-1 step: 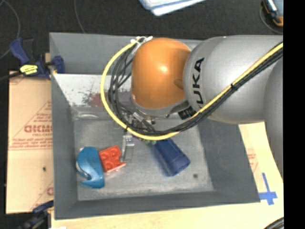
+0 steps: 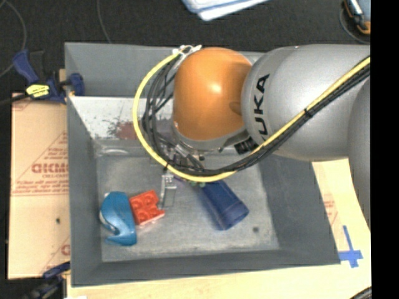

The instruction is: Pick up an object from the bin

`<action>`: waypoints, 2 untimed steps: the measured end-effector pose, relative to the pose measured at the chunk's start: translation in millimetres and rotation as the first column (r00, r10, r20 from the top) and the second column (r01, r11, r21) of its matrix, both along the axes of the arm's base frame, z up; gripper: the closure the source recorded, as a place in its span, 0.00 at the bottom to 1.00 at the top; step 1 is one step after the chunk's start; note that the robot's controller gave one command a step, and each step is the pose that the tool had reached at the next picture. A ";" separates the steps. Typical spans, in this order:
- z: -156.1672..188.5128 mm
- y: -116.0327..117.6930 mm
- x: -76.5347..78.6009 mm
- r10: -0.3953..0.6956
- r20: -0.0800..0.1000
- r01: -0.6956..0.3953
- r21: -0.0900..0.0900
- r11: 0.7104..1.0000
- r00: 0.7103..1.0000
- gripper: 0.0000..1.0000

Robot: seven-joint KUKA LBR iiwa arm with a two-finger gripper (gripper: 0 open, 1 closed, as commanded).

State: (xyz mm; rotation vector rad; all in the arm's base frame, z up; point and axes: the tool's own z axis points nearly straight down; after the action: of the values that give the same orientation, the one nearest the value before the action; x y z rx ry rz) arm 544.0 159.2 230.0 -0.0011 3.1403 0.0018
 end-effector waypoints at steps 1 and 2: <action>-60.8 -35.2 -4.7 -0.093 0.001 0.093 0.001 0.996 0.996 0.00; -124.9 -47.1 10.0 0.145 0.002 -0.145 -0.001 0.989 0.989 0.00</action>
Offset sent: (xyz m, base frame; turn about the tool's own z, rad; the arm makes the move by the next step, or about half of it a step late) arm 0.0189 -0.0507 -0.1600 -0.3032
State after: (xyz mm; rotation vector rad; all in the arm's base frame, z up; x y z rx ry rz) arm 554.0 112.1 105.1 -0.2290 3.1301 0.0006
